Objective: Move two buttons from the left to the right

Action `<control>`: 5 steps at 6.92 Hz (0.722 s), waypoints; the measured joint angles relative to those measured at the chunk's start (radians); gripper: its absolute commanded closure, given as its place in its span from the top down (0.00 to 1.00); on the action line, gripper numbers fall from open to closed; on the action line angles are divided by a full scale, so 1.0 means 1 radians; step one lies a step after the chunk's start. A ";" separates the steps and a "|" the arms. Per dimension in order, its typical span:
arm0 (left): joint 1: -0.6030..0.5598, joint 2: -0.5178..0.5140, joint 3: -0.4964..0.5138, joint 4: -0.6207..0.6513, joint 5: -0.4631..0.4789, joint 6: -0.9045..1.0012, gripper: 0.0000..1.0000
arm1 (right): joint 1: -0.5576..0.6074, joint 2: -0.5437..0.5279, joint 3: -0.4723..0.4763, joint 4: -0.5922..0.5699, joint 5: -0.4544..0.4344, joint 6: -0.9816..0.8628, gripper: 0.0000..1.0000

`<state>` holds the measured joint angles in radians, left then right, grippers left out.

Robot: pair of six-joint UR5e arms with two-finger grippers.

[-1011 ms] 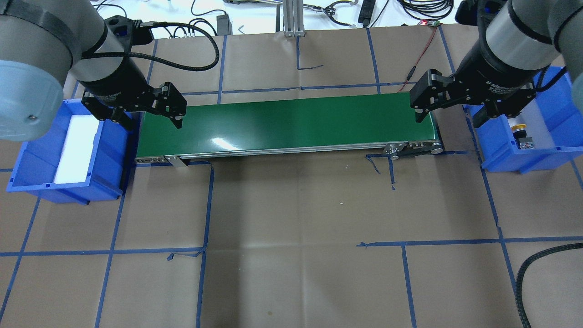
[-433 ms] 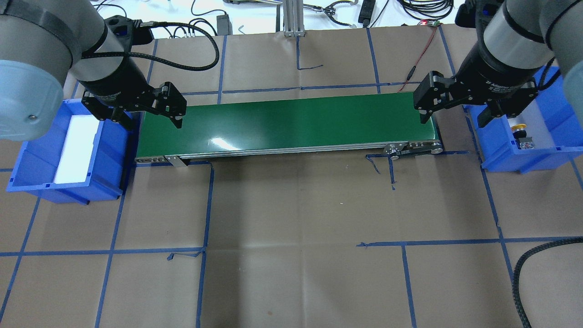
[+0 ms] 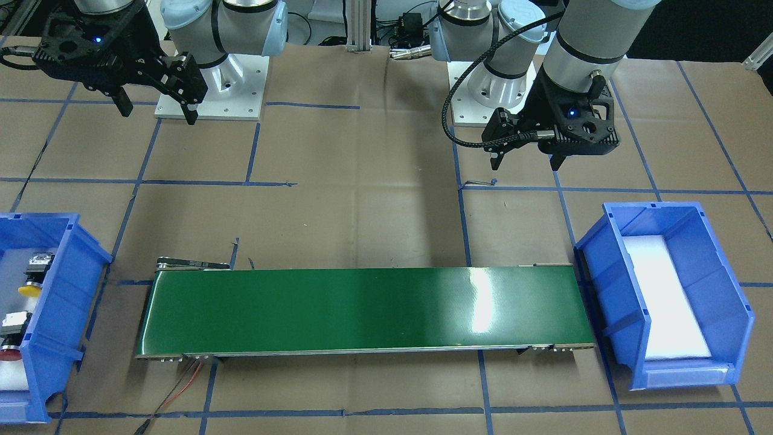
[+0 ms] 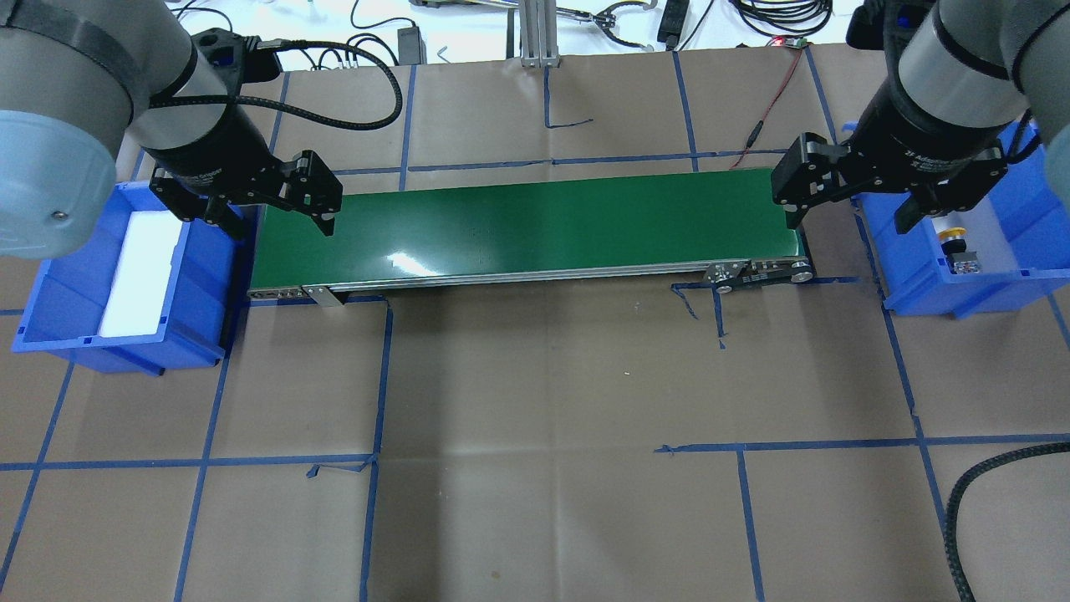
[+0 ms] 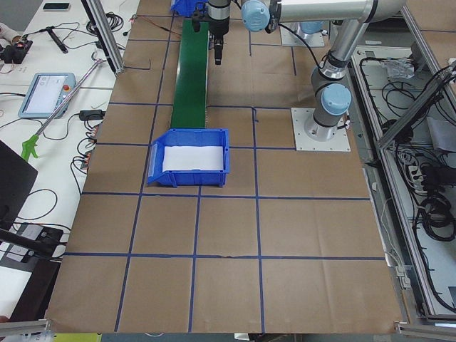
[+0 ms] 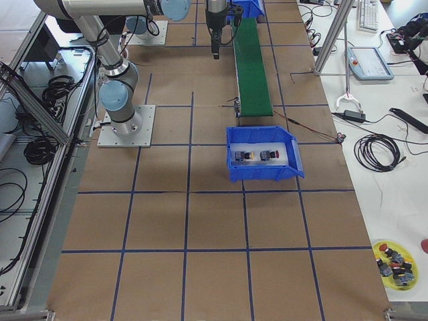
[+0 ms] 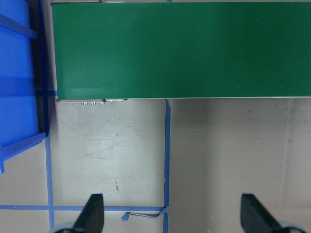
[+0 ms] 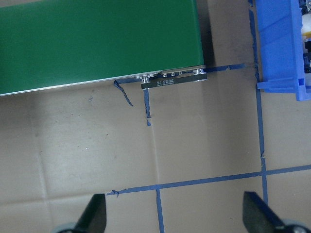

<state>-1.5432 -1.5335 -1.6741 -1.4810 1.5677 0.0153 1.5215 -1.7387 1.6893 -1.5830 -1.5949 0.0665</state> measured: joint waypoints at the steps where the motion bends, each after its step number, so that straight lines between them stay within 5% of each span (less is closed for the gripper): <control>1: 0.000 0.000 0.000 0.000 0.000 0.000 1.00 | 0.000 0.000 -0.001 0.000 -0.001 0.001 1.00; 5: 0.000 0.000 0.001 0.000 0.000 0.000 1.00 | 0.000 -0.004 0.006 0.003 -0.002 0.002 1.00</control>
